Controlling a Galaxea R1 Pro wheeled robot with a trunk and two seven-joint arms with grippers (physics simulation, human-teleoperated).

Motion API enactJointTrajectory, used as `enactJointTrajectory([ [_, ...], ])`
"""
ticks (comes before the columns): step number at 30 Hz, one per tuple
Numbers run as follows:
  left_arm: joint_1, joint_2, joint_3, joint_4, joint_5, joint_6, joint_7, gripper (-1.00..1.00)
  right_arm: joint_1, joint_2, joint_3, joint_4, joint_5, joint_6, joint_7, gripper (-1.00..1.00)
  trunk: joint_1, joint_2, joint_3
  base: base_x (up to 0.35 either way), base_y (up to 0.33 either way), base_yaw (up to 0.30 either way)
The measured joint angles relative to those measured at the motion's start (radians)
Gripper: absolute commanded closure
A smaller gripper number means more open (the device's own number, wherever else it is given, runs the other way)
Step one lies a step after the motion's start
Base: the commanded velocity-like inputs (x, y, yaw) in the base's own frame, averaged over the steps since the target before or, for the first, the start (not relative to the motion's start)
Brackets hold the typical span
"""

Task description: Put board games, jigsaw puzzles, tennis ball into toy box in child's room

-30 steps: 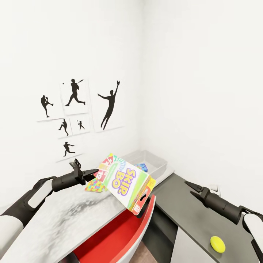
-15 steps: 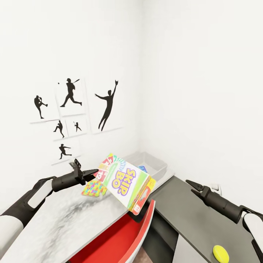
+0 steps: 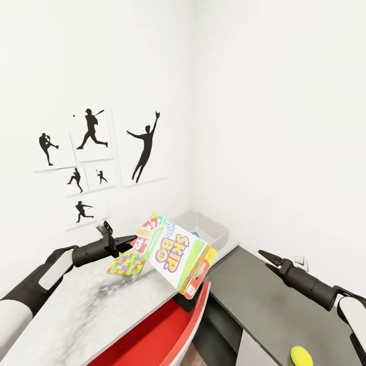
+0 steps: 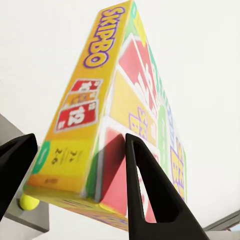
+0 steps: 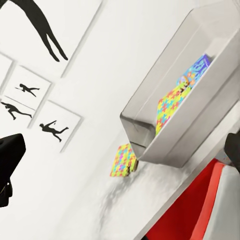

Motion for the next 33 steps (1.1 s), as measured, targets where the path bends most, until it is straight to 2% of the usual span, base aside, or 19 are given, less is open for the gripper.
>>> enactJointTrajectory([
  [18, 0.001, 0.0, 0.0, 0.0, -0.002, -0.001, 0.001, 1.0, 0.0, 0.002, 0.002, 0.0, 0.0, 0.0, 0.0, -1.0, 0.0, 0.0, 0.0, 0.052, 0.017, 0.266],
  [33, 0.002, 0.0, 0.0, 0.0, -0.003, -0.003, 0.002, 1.0, 0.0, 0.002, 0.002, 0.0, 0.0, -0.001, 0.0, -1.0, 0.0, 0.0, 0.0, 0.077, -0.049, 0.287],
])
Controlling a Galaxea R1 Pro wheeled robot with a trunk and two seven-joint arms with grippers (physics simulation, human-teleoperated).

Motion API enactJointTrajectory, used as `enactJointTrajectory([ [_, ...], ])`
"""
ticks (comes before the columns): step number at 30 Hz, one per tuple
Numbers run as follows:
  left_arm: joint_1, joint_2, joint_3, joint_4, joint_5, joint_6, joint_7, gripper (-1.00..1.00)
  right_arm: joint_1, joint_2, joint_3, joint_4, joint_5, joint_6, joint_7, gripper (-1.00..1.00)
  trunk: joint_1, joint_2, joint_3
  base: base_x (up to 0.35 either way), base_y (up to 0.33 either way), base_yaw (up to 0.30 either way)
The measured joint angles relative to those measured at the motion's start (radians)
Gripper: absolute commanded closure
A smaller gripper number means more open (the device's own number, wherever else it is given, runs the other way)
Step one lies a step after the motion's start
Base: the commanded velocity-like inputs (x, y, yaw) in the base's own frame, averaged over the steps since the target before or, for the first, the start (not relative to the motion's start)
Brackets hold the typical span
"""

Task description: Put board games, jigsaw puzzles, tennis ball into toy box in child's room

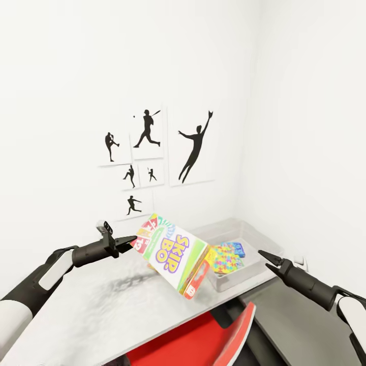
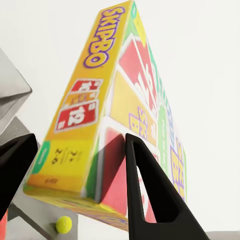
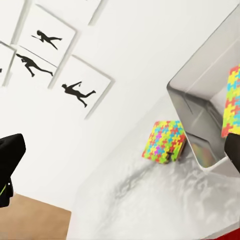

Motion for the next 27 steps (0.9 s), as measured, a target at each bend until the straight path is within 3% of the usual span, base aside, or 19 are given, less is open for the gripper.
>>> enactJointTrajectory([
  [21, 0.001, 0.0, 0.0, 0.0, 0.001, -0.037, -0.003, 1.0, 0.0, 0.0, 0.0, 0.002, 0.0, 0.0, 0.0, -1.0, 0.0, 0.0, 0.0, 0.1, -0.046, 0.287],
  [27, 0.001, 0.0, 0.001, 0.0, 0.004, -0.034, -0.003, 1.0, 0.0, 0.0, 0.0, 0.003, 0.0, 0.0, 0.0, -1.0, 0.0, 0.0, 0.0, 0.087, -0.168, 0.287],
])
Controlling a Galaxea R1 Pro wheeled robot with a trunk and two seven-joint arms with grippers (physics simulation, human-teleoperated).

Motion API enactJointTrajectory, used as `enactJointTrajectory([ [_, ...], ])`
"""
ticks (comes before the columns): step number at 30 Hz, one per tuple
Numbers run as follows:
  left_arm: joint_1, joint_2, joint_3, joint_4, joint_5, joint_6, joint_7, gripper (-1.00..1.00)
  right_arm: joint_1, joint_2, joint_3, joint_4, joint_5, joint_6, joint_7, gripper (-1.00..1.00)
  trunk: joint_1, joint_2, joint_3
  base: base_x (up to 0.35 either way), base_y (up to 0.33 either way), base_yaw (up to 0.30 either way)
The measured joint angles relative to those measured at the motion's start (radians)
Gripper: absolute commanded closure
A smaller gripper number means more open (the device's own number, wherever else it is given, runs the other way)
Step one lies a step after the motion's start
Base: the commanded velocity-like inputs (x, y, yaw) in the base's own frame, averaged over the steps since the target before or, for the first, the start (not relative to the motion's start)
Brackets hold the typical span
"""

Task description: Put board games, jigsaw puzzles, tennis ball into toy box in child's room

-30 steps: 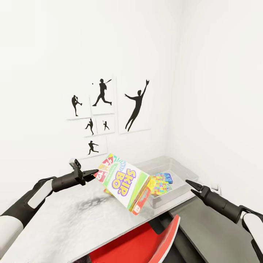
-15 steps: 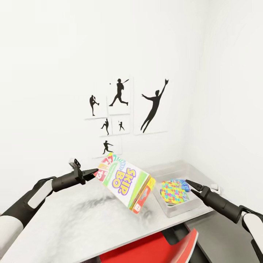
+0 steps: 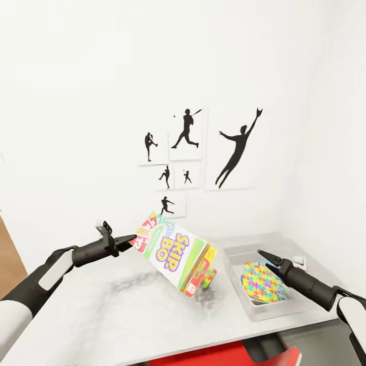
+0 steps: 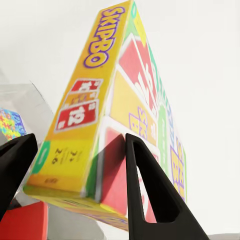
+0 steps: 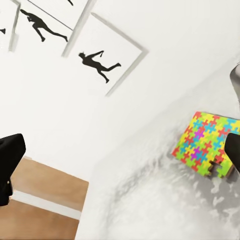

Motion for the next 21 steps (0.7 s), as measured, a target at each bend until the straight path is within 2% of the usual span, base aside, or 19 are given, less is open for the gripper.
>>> enactJointTrajectory([
  [9, 0.0, 0.0, 0.0, 0.0, 0.0, 0.0, 0.0, 1.0, 0.0, 0.0, 0.0, 0.0, 0.0, 0.0, 0.0, -1.0, 0.0, 0.0, 0.0, 0.016, -0.035, 0.248],
  [21, 0.0, 0.0, 0.0, 0.0, 0.0, 0.001, 0.0, 1.0, 0.0, 0.0, 0.0, 0.0, -0.001, 0.0, 0.0, -1.0, 0.0, 0.0, 0.002, 0.0, -0.001, -0.025],
])
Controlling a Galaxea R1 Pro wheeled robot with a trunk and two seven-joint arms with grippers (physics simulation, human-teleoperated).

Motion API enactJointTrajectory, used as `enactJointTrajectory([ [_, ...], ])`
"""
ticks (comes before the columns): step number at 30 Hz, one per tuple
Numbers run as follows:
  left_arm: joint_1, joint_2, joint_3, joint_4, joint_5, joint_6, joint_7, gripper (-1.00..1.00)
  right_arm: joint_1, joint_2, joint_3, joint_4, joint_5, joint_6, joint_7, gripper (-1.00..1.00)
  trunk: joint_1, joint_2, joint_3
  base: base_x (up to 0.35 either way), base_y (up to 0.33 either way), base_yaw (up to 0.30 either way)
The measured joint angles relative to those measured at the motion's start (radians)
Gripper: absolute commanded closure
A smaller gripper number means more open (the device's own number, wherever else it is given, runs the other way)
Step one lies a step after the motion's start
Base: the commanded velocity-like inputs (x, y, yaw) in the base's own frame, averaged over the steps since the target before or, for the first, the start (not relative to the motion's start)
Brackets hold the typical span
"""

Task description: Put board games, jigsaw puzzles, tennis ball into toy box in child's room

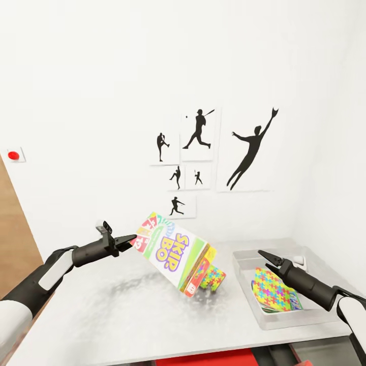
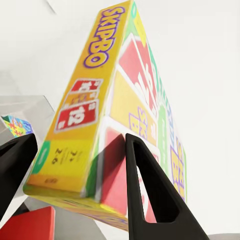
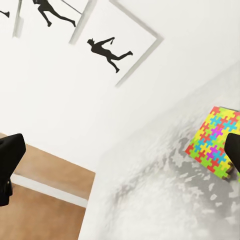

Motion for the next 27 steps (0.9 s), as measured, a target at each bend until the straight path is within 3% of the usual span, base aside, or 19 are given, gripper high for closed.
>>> enactJointTrajectory([
  [13, 0.0, 0.001, 0.0, 0.0, 0.0, 0.0, 0.0, 1.0, 0.0, 0.0, 0.0, 0.0, -0.001, 0.0, 0.0, -1.0, 0.0, 0.0, 0.0, 0.0, -0.1, -0.002],
  [27, 0.0, 0.002, 0.0, 0.0, 0.0, 0.0, -0.001, 1.0, 0.0, 0.0, 0.0, 0.0, -0.001, 0.0, 0.0, -1.0, 0.0, 0.0, 0.0, 0.0, -0.009, -0.007],
])
